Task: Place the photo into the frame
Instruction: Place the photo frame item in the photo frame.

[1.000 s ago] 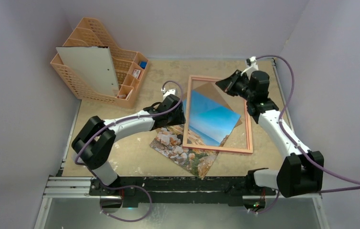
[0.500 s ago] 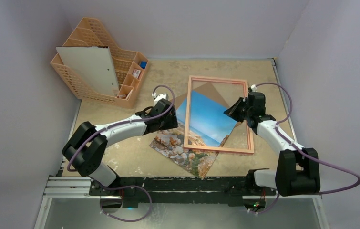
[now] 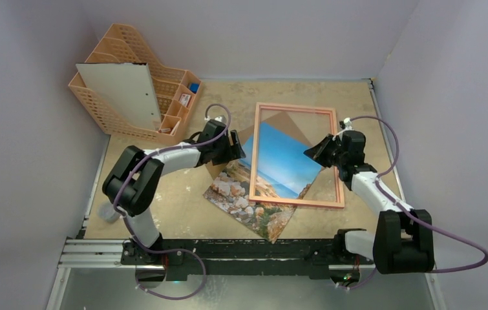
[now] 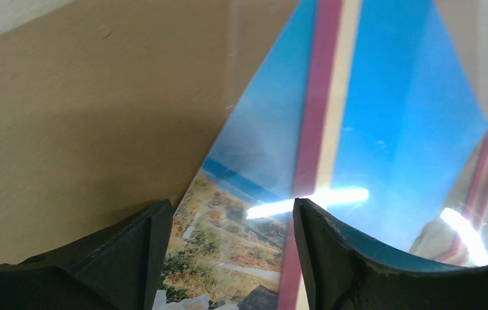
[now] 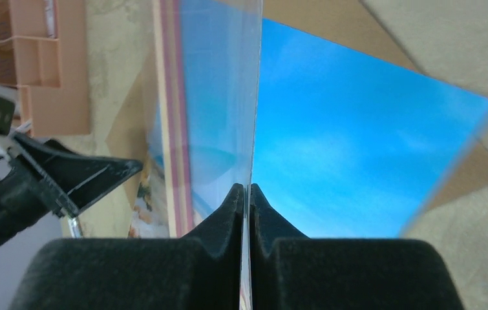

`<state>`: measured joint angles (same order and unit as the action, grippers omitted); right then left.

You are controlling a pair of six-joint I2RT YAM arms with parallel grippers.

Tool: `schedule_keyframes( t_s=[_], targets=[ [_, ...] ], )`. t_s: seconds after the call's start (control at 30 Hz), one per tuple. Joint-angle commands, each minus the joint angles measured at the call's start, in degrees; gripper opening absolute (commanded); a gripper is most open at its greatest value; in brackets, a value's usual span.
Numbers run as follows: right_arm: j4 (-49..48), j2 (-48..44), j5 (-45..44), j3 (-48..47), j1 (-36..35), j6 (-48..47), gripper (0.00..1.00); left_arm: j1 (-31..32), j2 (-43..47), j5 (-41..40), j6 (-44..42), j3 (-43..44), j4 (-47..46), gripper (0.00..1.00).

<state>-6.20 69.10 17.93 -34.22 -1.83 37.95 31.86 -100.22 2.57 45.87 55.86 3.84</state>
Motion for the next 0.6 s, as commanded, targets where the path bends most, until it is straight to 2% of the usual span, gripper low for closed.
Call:
schedule_keyframes(
  t_s=[0.0,0.2,0.43,0.57],
  targets=[
    [-12.14,1.55,10.03,2.60,0.70,0.10,0.05,-1.13,-3.53,10.12,-0.66,2.42,-7.73,0.70],
    [-17.57,5.15,14.50,4.11,1.73,0.88,0.04,-4.16,-5.99,16.46,2.99,2.14,-11.85,0.67],
    [-21.32,7.83,19.77,6.34,6.63,2.48,0.00,-5.62,-6.59,14.11,2.14,3.56,-6.76,0.69],
    [-21.82,7.58,19.96,7.01,7.23,2.00,0.04,-6.36,-7.66,14.35,1.61,4.33,-6.55,0.69]
  ],
)
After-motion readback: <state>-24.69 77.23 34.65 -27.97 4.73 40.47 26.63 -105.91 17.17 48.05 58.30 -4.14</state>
